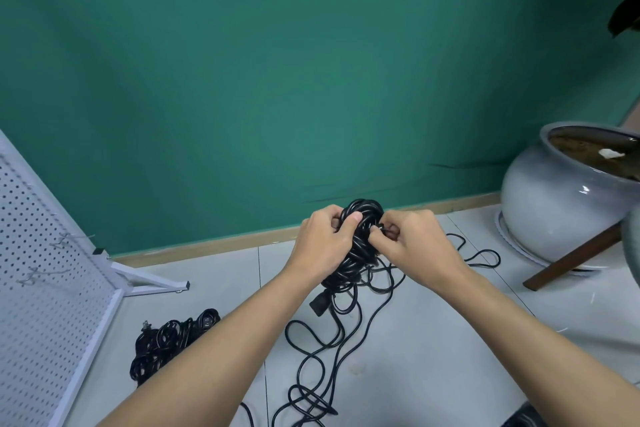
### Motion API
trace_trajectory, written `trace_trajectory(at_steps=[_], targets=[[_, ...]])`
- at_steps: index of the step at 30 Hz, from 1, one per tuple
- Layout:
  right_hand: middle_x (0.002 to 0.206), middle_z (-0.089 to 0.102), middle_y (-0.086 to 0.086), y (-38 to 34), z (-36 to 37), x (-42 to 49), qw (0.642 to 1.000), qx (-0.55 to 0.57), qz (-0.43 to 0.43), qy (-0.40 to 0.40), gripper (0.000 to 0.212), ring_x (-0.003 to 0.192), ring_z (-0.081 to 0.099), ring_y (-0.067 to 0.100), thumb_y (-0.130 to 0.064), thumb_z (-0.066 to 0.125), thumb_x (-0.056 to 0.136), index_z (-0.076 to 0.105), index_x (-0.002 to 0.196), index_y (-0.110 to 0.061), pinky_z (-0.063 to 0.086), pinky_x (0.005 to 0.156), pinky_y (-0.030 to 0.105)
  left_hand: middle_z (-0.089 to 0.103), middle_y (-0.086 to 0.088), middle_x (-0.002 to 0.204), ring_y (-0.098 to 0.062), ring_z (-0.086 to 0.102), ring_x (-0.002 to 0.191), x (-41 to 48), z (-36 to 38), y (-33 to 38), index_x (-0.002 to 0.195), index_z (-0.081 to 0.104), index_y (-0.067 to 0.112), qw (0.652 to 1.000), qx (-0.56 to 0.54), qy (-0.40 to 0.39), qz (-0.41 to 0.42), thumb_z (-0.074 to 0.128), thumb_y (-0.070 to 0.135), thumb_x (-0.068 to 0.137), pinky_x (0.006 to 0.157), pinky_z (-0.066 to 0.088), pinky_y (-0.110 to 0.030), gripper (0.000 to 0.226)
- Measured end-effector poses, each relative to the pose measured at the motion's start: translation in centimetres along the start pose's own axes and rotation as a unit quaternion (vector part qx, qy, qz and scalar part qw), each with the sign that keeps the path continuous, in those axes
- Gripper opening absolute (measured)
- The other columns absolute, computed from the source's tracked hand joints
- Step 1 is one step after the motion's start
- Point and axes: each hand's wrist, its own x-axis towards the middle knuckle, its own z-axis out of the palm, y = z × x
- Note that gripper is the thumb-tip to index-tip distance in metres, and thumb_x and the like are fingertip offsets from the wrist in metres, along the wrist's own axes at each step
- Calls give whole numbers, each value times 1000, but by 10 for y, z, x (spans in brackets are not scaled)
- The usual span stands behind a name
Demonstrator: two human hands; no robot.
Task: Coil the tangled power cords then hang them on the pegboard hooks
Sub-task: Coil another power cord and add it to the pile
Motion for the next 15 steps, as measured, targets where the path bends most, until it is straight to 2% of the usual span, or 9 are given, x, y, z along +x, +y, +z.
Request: trace_trajectory(at_steps=[4,6,11,15], targets=[[54,55,2,-6,0,-2,1000,-19,-8,-11,37,55,52,27,-35,60,93,52,66,-11,46,57,44,65,-9,72,-26,58,71,-5,0,4,87,64,14,999,41,-10,9,58,47,99,71,50,-42,35],[53,55,3,-9,1,-3,999,-28,-14,-16,37,55,52,28,-36,58,92,51,65,-11,47,58,46,64,-6,73,-25,59,74,-5,-2,3,89,64,15,999,53,-6,-2,56,47,100,72,50,-40,35],[50,51,0,-18,-7,-6,999,-33,-20,0,37,52,49,25,-37,59,90,48,63,-14,46,55,44,52,4,65,-18,50,66,2,-16,2,90,69,12,998,39,-5,-54,54,46,103,66,40,-33,39],[52,52,-4,-27,-4,-12,999,-11,-28,16,36,52,50,21,-37,63,91,46,64,-21,46,54,40,55,5,68,-18,51,68,2,-24,3,93,68,7,998,5,22,-56,52,43,105,67,40,-34,41]])
